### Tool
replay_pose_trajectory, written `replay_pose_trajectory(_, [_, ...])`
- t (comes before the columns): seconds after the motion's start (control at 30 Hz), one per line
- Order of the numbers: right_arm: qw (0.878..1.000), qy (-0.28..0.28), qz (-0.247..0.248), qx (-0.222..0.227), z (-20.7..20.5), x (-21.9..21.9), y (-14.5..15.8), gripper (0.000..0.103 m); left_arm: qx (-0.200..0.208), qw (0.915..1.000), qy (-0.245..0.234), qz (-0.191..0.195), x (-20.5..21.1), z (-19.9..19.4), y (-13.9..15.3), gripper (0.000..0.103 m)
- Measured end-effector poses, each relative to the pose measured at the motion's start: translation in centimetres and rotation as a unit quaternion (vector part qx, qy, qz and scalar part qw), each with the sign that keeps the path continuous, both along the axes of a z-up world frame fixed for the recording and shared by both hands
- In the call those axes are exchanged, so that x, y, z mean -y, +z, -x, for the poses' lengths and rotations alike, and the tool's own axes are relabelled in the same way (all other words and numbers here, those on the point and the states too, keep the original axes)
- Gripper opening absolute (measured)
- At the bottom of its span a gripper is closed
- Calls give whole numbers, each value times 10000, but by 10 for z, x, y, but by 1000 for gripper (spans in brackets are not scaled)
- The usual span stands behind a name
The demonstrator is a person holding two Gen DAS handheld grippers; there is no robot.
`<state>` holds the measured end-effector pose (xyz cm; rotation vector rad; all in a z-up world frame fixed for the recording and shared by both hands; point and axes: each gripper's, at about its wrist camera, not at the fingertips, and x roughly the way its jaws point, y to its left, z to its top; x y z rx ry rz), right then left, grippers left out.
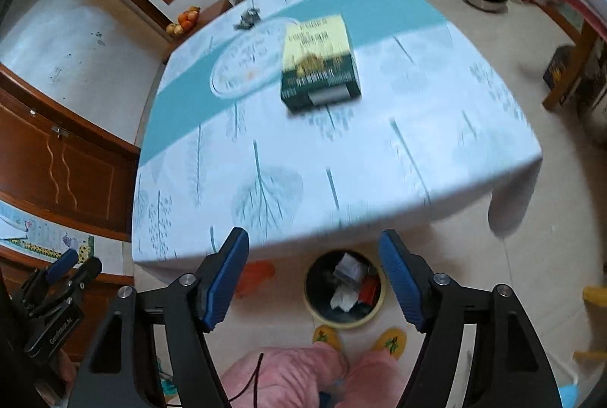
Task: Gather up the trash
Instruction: 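Raise both tools back toward the table, then grasp the green snack wrapper with left tool while right tool grasps the CODEX box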
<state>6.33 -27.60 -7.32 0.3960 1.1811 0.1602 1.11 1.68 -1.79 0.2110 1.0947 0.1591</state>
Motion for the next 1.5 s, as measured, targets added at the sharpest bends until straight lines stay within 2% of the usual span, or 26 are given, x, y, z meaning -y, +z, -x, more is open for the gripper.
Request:
replay_pose_trajectory(0.07, [9999, 41, 10, 131, -15, -3, 8, 80, 17, 9999, 37, 145, -5, -7, 2, 68])
replay_pose_trajectory(0.13, [9996, 67, 79, 260, -31, -9, 12, 91, -2, 9995, 70, 311, -11, -18, 3, 71])
replay_pose_trajectory(0.27, [9986, 185, 240, 438, -70, -17, 17, 95, -70, 9981, 109, 599, -23, -48, -2, 72])
replay_pose_trajectory(0.37, [9983, 143, 416, 370, -104, -26, 8, 100, -139, 9965, 111, 818, -34, -77, -8, 82])
replay_pose_trajectory(0.43, [9984, 28, 504, 249, -130, -28, -4, 102, -241, 9952, 80, 944, -42, -100, -12, 82])
replay_pose_trajectory(0.57, [9970, -240, 739, 46, -174, -28, -29, 102, -441, 9933, -39, 1065, -56, -145, -18, 83])
replay_pose_trajectory(0.8, [9943, -498, 880, -350, -237, -31, -72, 102, -586, 9923, -335, 1042, -77, -233, -25, 83])
replay_pose_trajectory(0.93, [9924, -483, 1007, -508, -259, -40, -90, 102, -643, 9910, -584, 1017, -75, -279, -26, 83])
replay_pose_trajectory(1.07, [9886, -504, 1134, -847, -272, -47, -113, 101, -667, 9893, -805, 1019, -68, -325, -26, 83])
replay_pose_trajectory(1.1, [9880, -552, 1150, -866, -272, -47, -116, 97, -664, 9886, -848, 1055, -66, -336, -25, 83])
replay_pose_trajectory(1.3, [9857, -748, 1308, -754, -288, -49, -122, 95, -694, 9835, -1030, 1318, -51, -403, -26, 83])
replay_pose_trajectory(1.5, [9848, -1113, 1183, -619, -325, -48, -116, 94, -592, 9837, -812, 1490, -27, -467, -40, 83])
